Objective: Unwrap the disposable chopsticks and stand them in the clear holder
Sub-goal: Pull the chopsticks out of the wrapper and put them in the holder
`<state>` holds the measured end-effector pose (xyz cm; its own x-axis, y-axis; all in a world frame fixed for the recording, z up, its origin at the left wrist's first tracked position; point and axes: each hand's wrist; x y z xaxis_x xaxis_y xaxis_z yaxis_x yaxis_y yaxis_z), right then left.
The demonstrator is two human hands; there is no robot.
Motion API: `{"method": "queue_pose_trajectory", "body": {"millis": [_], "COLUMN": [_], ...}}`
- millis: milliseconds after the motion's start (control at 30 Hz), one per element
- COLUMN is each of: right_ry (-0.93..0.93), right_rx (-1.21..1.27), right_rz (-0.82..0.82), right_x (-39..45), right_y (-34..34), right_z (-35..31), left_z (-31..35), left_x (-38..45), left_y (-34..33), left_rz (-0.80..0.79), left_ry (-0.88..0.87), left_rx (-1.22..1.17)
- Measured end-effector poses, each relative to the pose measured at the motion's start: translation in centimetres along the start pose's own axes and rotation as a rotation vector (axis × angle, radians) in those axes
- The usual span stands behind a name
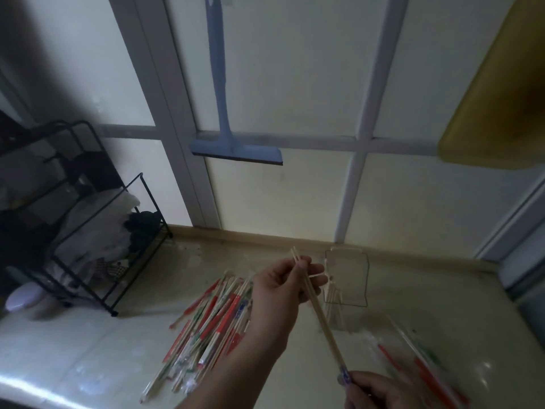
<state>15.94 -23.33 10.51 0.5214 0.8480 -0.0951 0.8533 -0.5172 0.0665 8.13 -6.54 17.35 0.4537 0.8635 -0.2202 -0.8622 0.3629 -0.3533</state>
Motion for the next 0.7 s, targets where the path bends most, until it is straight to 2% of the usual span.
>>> {"method": "queue_pose_trajectory", "body": {"millis": [100, 200, 300, 400, 433, 500, 600, 700], "right_ry": [0.057, 0.037, 0.004, -0.043, -0.021, 0.075, 0.175, 0.157], "right_rx": [0.005, 0.048, 0.041, -0.054, -0.116, -0.137, 0.072, 0.178], "right_rz": [0.001, 0.044, 0.006, -0.085, -0.061, 0.049, 0.062, 0.070], "right_x": [-0.2, -0.3, -0.7, -0.8, -0.4, 0.7, 2.6, 3.6], "right_y": [0.4, 0.7, 0.7, 0.5, 0.7, 1.8, 4.2, 4.7], "right_z": [-0.4, -0.2, 0.0, 0.1, -0.2, -2.3, -5.1, -6.4], "left_z": [-0.2, -0.4, -1.0, -1.8, -2.1, -2.9, -4.4, -5.4], "left_x": [-0.5, -1.3, -2.1, -2.7, -2.8, -3.2, -4.2, -4.9], "left_y": [-0.5, -0.8, -1.3, -1.3, -1.2, -1.2, -1.8, -3.0], "left_rz": [-0.005, -0.009, -0.045, -0.073, -0.092, -0.171, -0.366, -0.498], "left_ry": [-0.009, -0.005, 0.043, 0.037, 0.001, -0.072, -0.053, -0.018], "left_rx": [0.018, 0.018, -0.023, 0.002, 0.052, 0.198, 0.369, 0.497]}}
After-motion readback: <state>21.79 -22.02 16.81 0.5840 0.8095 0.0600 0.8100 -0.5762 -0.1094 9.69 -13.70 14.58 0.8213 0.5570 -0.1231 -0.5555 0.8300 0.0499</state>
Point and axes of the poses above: each hand's wrist, its own x-axis towards the middle knuckle, its own y-axis out of the back of the hand, z = x × y, and after that the axes turned 5 degrees about y, right-handed
